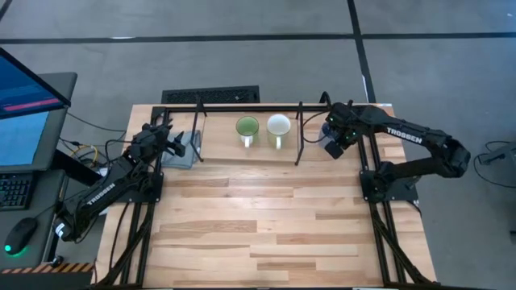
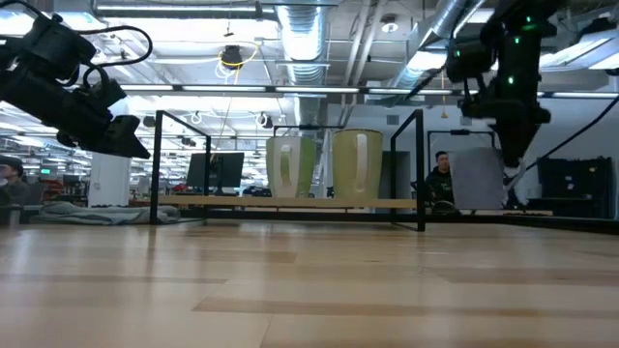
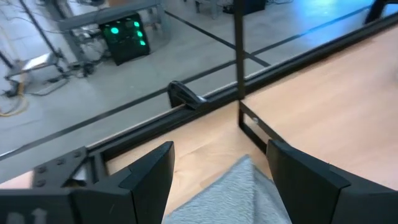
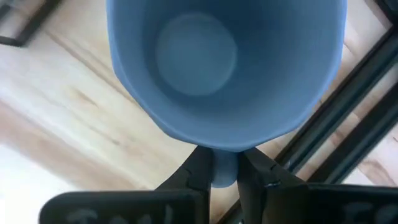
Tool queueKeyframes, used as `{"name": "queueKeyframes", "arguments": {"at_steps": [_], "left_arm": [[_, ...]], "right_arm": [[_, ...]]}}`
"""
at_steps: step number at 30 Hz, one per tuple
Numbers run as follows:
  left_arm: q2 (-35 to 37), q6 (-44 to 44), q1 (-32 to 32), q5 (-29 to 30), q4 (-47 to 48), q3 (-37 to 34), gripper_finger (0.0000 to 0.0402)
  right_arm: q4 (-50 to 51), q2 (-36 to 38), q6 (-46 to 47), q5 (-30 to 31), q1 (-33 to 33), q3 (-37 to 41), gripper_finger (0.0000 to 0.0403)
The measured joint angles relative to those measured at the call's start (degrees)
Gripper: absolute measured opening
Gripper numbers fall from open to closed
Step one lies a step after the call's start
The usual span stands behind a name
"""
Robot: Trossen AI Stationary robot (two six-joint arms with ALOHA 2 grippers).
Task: Stack small to large cups/mugs on shelf
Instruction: Put the blue mug on the shelf
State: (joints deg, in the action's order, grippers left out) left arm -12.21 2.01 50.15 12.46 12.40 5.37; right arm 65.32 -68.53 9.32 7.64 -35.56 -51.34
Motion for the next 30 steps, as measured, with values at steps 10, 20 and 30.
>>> {"name": "queueKeyframes", "arguments": {"at_steps": [10, 20, 30], "left_arm": [[-0.02, -0.91, 0.00, -3.71, 1.23, 0.11, 0.0248], [0.00, -1.30, 0.00, -4.30, 1.86, 0.17, 0.0248], [-0.02, -1.30, -0.02, -4.76, 2.01, 0.17, 0.0248]], "right_arm": [[13.98, 0.07, 11.77, 0.06, 9.64, -11.59, 0.0060], [21.63, 0.07, 31.08, -0.50, 25.54, -15.91, 0.0063], [17.26, -0.15, 50.58, -0.53, 43.61, -15.91, 0.0060]]}}
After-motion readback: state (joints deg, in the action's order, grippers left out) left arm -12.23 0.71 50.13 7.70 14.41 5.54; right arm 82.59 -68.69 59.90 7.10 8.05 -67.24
